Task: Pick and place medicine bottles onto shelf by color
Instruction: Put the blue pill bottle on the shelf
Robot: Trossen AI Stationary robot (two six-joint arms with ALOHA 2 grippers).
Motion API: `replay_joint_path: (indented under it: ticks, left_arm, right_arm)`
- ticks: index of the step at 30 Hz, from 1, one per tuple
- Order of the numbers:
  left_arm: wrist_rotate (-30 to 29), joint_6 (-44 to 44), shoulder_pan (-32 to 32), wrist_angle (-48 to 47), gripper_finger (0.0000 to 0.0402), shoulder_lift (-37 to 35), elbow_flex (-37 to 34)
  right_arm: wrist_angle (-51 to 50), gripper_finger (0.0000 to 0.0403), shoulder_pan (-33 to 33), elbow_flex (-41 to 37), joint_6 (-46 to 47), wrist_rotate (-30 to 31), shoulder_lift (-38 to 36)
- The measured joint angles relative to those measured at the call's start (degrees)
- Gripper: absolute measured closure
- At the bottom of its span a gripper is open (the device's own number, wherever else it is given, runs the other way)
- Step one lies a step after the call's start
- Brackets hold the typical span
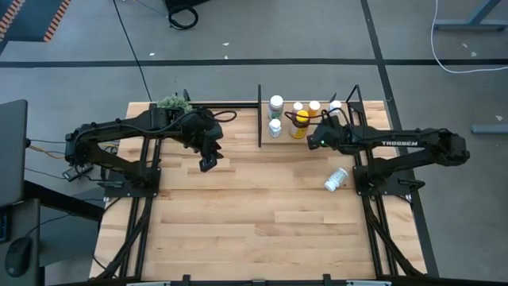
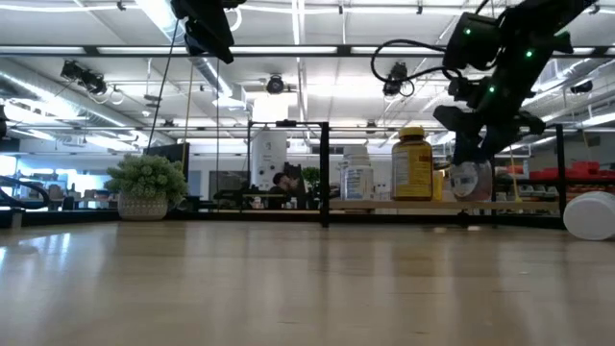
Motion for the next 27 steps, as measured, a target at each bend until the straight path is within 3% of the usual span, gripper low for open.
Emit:
replay_joint_path:
  ticks: [8,19,27]
  left_arm:
    - [-0.02,0.00,0.00,-2.81,0.0228,-0.01,0.00]
    - [-0.02,0.04,0.02,-3.24,0.0230,-0.01,0.00]
    - [-0.08,-0.32,0.02,-3.17,0.0230,-0.01,0.00]
  right_arm:
    - [9.24,0.0201,-3.82,-2.97,-2.75,-0.83,-0.09]
    - [9.79,0.0201,-9.81,-2.97,-6.60,-2.16,-0.07]
    - [10.62,0.0186,-10.12,-3.00,-6.19,-3.25,-0.02]
